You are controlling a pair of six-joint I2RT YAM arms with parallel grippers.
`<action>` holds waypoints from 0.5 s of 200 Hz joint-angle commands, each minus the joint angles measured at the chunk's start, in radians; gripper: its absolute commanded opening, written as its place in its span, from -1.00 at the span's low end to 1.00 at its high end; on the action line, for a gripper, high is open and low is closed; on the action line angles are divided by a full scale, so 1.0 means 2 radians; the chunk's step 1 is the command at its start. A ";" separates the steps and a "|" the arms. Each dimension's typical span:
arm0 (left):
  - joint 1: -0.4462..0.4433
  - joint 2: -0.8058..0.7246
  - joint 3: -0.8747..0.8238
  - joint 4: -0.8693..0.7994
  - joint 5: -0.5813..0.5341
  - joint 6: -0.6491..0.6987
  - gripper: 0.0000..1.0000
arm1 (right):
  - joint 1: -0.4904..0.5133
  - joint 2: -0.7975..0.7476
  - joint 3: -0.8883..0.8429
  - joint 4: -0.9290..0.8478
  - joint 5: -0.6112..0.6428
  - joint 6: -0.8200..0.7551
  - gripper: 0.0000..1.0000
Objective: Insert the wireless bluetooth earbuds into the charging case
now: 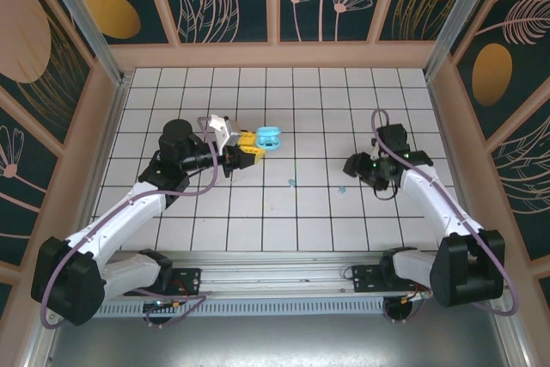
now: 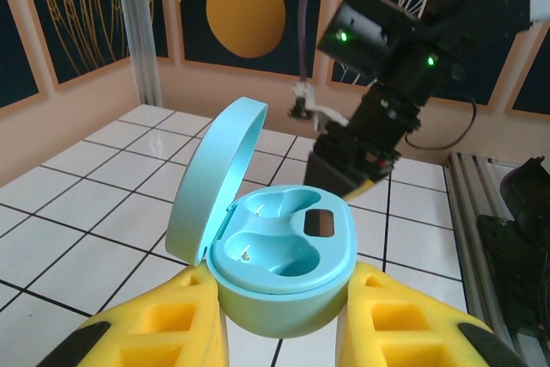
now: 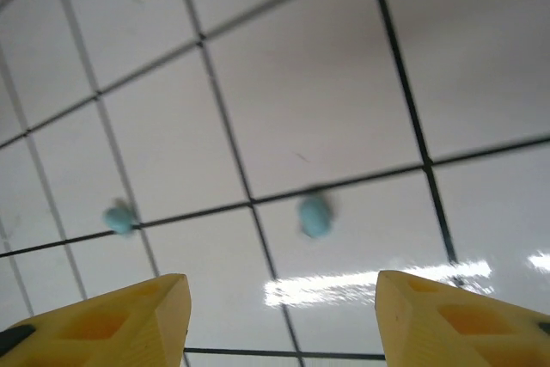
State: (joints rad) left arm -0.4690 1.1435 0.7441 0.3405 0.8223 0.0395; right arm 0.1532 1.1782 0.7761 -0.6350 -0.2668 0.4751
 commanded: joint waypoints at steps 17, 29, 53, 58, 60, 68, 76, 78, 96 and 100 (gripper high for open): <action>0.004 0.000 -0.002 0.018 0.004 -0.007 -1.00 | -0.010 -0.009 -0.040 0.069 -0.005 0.031 0.00; 0.004 0.000 -0.002 0.018 0.004 -0.006 -1.00 | -0.010 0.000 -0.048 0.080 -0.007 0.031 -0.06; 0.004 -0.001 -0.004 0.017 0.002 -0.005 -1.00 | -0.010 0.017 -0.062 0.108 -0.017 0.032 -0.14; 0.004 -0.002 -0.003 0.017 0.002 -0.004 -1.00 | -0.009 0.019 -0.064 0.112 -0.018 0.033 -0.16; 0.004 -0.001 -0.004 0.017 0.003 -0.004 -1.00 | -0.009 0.021 -0.065 0.115 -0.018 0.033 -0.18; 0.004 -0.002 -0.003 0.016 0.002 -0.004 -1.00 | -0.008 0.027 -0.066 0.121 -0.018 0.034 -0.22; 0.004 -0.002 -0.003 0.016 0.002 -0.004 -1.00 | -0.005 0.033 -0.067 0.125 -0.016 0.034 -0.24; 0.005 -0.002 -0.003 0.016 0.002 -0.004 -1.00 | -0.005 0.034 -0.067 0.126 -0.016 0.034 -0.24; 0.004 -0.003 -0.003 0.016 0.001 -0.004 -1.00 | 0.005 0.049 -0.070 0.133 -0.013 0.034 -0.23; 0.004 -0.003 -0.002 0.015 0.001 -0.003 -1.00 | 0.007 0.052 -0.070 0.134 -0.013 0.034 -0.23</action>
State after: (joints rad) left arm -0.4690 1.1435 0.7441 0.3405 0.8223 0.0395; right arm 0.1440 1.2453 0.6525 -0.4240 -0.2886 0.5327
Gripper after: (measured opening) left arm 0.273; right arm 0.383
